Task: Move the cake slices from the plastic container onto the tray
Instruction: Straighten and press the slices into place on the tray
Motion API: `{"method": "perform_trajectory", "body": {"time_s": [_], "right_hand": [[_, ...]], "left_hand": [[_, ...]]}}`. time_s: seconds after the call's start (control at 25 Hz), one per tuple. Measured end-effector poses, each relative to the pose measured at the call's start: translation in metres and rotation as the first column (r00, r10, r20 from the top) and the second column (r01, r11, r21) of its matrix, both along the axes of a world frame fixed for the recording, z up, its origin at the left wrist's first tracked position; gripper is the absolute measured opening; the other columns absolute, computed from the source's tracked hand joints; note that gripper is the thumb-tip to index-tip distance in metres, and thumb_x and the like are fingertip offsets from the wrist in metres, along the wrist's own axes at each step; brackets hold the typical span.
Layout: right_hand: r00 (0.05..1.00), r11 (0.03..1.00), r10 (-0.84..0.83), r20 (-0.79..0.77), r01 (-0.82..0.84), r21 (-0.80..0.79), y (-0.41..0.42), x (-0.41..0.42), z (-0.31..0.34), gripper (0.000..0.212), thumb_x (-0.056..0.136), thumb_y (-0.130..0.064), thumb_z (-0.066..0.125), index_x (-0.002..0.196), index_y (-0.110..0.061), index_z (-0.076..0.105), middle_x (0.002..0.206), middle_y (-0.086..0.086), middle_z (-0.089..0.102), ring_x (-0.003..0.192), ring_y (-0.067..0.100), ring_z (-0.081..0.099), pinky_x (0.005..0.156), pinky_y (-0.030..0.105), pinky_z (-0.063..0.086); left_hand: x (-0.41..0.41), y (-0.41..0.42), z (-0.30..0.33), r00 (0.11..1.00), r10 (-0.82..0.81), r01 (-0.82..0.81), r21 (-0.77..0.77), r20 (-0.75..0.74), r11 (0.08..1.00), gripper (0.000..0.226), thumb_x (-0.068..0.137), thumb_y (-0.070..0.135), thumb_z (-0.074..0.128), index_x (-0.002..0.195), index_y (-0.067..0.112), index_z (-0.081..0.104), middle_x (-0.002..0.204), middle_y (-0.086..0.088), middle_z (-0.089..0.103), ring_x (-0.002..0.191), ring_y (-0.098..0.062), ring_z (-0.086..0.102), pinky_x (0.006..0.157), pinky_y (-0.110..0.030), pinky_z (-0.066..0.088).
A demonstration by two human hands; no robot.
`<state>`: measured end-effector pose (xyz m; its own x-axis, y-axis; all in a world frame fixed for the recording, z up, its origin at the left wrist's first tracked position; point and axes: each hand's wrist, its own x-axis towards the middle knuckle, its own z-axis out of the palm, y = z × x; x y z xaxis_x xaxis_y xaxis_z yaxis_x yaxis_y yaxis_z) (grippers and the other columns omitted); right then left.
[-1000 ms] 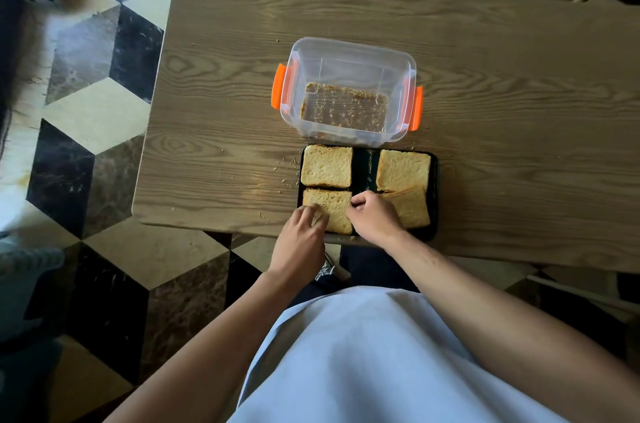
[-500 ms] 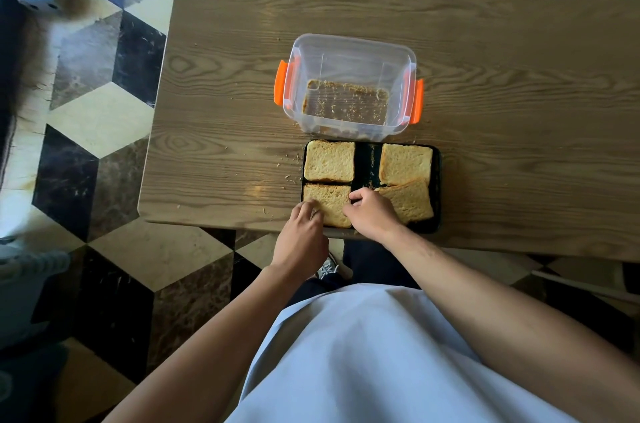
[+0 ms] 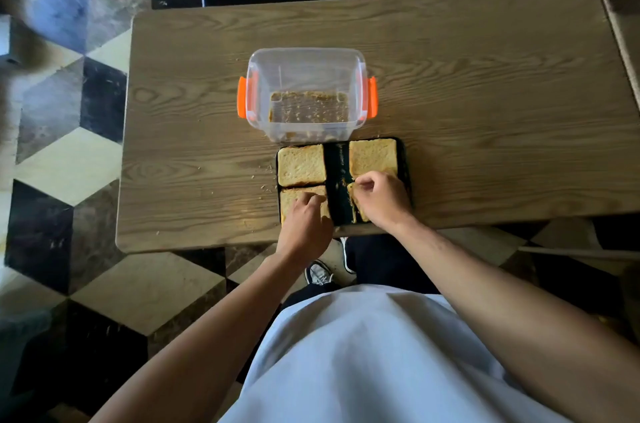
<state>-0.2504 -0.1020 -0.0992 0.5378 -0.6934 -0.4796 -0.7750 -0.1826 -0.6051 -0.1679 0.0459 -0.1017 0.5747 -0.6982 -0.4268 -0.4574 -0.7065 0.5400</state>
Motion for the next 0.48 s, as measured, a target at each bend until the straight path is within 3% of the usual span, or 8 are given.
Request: {"method": "perform_trajectory", "body": {"time_s": [0.12,0.24,0.48], "right_hand": [[0.993,0.991,-0.112,0.033,0.114,-0.067,-0.026,-0.01,0.0,0.026,0.086,-0.012,0.064,0.112,-0.005,0.067,0.117,0.016,0.062,0.103,0.03,0.063,0.094,0.041,0.052],[0.987,0.98,-0.162,-0.007,0.16,-0.121,-0.053,-0.016,-0.005,0.031,0.086,-0.014,0.064,0.116,-0.005,0.065,0.12,0.015,0.06,0.106,0.03,0.061,0.091,0.032,0.047],[0.994,0.988,0.104,-0.045,-0.108,-0.112,-0.075,-0.022,-0.013,0.04,0.09,-0.014,0.062,0.13,-0.004,0.06,0.13,0.01,0.052,0.112,0.026,0.056,0.088,0.024,0.04]], "left_hand": [[0.005,-0.027,0.003,0.998,0.057,-0.057,0.001,-0.03,0.998,0.048,0.086,0.013,0.058,0.134,0.009,0.056,0.133,-0.014,0.058,0.119,-0.033,0.055,0.097,-0.037,0.046],[0.01,-0.064,0.0,0.994,0.086,-0.085,0.019,-0.062,0.996,0.045,0.088,0.012,0.056,0.132,0.008,0.057,0.13,-0.015,0.062,0.111,-0.033,0.06,0.087,-0.033,0.048],[0.014,-0.113,-0.014,0.978,0.191,-0.182,0.104,-0.08,0.978,0.027,0.083,0.007,0.056,0.108,0.006,0.068,0.11,-0.016,0.063,0.098,-0.034,0.06,0.073,-0.027,0.038]]}}
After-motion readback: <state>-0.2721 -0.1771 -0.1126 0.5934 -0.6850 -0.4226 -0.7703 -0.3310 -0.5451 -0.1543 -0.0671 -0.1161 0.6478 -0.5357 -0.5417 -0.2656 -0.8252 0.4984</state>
